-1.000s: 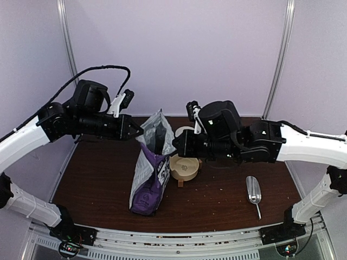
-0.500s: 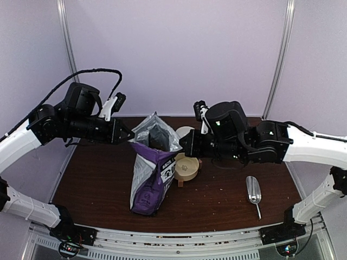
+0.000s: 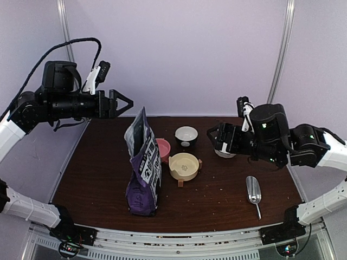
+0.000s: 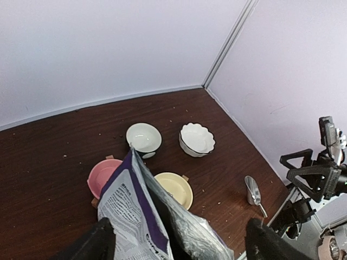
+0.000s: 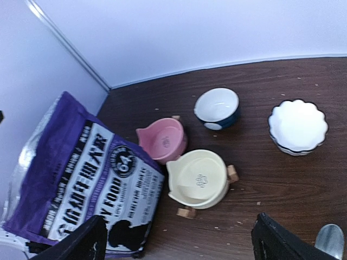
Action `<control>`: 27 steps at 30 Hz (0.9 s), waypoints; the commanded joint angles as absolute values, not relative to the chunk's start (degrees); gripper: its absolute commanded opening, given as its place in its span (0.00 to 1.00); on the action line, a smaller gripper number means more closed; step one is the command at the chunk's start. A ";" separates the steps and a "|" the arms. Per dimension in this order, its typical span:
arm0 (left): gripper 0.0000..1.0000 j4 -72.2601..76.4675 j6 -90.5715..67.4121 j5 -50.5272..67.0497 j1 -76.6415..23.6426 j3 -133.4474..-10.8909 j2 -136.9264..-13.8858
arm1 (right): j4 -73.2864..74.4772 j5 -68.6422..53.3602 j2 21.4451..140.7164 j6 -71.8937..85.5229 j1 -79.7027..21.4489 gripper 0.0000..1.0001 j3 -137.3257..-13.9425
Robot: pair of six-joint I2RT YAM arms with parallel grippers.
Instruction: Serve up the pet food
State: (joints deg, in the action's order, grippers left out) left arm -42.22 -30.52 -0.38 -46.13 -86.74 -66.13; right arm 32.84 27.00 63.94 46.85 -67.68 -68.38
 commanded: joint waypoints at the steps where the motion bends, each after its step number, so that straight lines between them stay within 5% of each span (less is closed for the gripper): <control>1: 0.89 -42.28 -29.08 -1.67 -42.98 -84.05 -63.58 | 41.12 30.22 57.42 50.44 -63.56 0.95 -61.12; 15: 0.98 -39.45 -13.00 11.49 -12.54 -67.97 -59.03 | 44.15 13.54 37.96 62.10 -42.43 0.90 -30.03; 27: 0.97 -27.12 -7.53 -2.94 -11.60 -53.59 -54.45 | 41.29 9.73 46.49 67.30 -42.28 0.57 -23.79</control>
